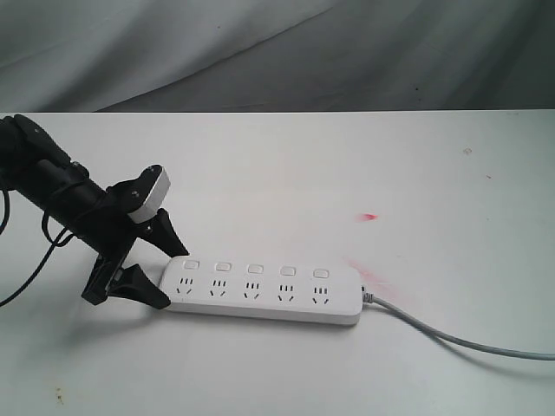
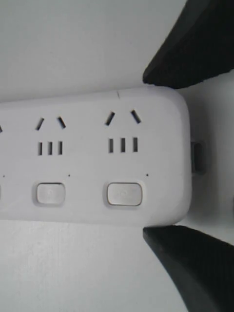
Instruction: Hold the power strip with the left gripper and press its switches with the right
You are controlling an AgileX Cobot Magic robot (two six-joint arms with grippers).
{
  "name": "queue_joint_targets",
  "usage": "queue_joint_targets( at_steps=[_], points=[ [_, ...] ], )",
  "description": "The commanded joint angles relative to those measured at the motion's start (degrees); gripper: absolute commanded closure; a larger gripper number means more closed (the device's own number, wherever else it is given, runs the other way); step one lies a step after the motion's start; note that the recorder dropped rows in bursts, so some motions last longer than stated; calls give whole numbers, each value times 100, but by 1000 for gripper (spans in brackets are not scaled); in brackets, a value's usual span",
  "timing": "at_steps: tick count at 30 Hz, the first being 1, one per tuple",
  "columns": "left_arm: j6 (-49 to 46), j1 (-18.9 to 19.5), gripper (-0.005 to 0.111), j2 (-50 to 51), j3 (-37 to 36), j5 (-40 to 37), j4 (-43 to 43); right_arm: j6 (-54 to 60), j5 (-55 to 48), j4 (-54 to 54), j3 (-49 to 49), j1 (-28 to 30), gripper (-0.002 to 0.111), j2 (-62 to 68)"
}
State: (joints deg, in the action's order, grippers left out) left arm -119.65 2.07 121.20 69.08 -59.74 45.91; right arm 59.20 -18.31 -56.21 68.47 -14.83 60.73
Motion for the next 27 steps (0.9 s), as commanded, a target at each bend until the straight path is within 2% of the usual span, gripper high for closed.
queue_joint_targets(
  at_steps=[1, 21, 23, 27],
  points=[
    [-32, -28, 105, 18, 23, -28, -32, -121, -194, 130, 3, 16, 108, -209],
    [-32, -28, 105, 18, 23, -28, -32, -121, -161, 130, 3, 16, 108, -257],
    [-32, -28, 105, 18, 23, -28, -32, -15, -59, 444, 3, 16, 108, -327],
    [-32, -28, 105, 18, 23, -28, -32, -914, 23, 126, 3, 111, 108, -677]
  ],
)
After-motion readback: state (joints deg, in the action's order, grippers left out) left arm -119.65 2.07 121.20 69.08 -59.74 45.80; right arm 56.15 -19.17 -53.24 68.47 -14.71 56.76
